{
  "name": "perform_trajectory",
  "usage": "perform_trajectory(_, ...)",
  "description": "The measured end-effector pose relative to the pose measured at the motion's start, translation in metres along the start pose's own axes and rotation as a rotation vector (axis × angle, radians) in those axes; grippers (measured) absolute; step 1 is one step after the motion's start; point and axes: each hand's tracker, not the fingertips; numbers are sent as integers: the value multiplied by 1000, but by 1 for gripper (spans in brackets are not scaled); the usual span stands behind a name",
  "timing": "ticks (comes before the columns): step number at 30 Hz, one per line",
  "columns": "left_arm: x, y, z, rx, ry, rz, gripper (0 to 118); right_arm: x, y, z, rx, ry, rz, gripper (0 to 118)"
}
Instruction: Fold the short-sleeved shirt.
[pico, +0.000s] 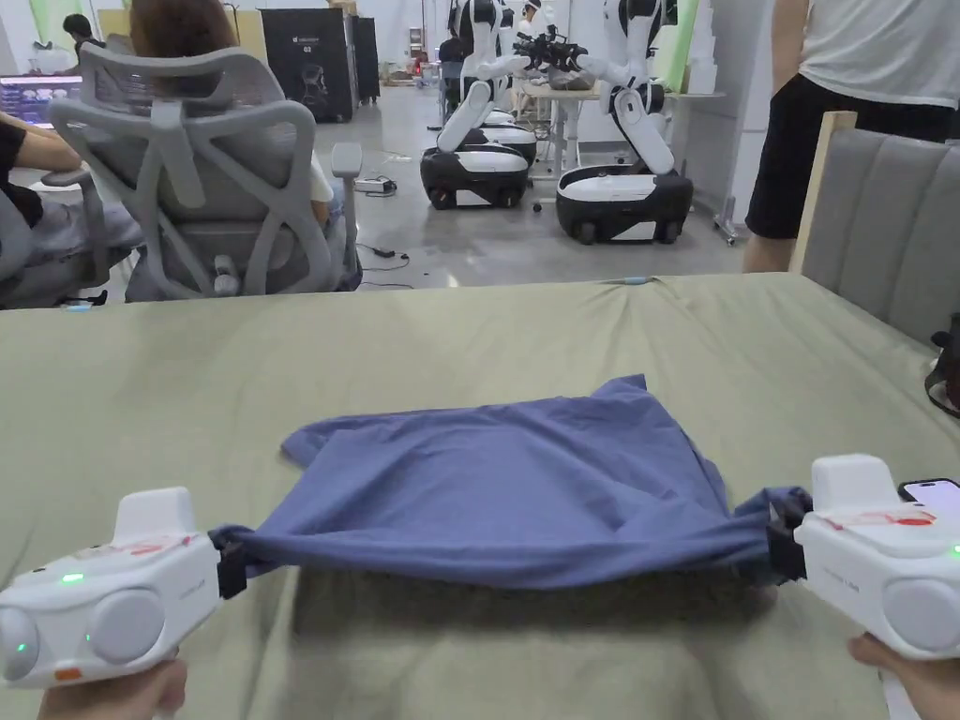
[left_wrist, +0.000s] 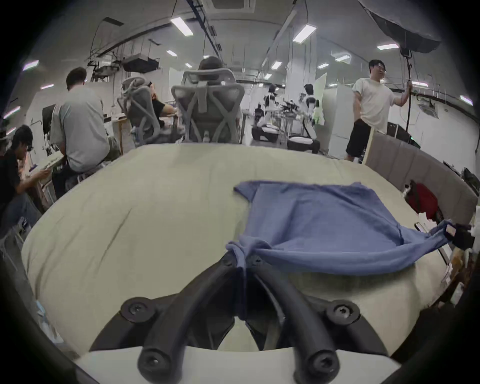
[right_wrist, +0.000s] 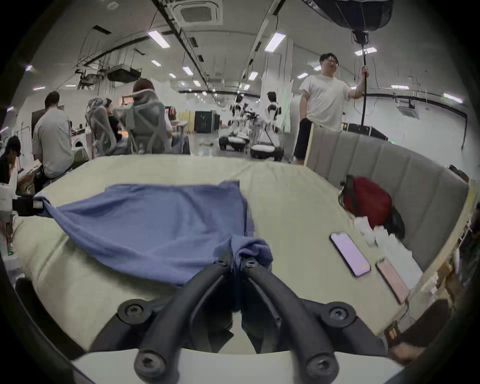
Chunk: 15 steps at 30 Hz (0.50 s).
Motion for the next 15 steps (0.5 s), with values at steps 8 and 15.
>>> perform_trajectory(8,-10,-41,18,-64,-1,-17,4,4,-49,9,-117,-20,41,4)
perform_trajectory(15,-1,-64,-8,-145,45,-55,4,-2,-72,-22,-228,-44,42,4)
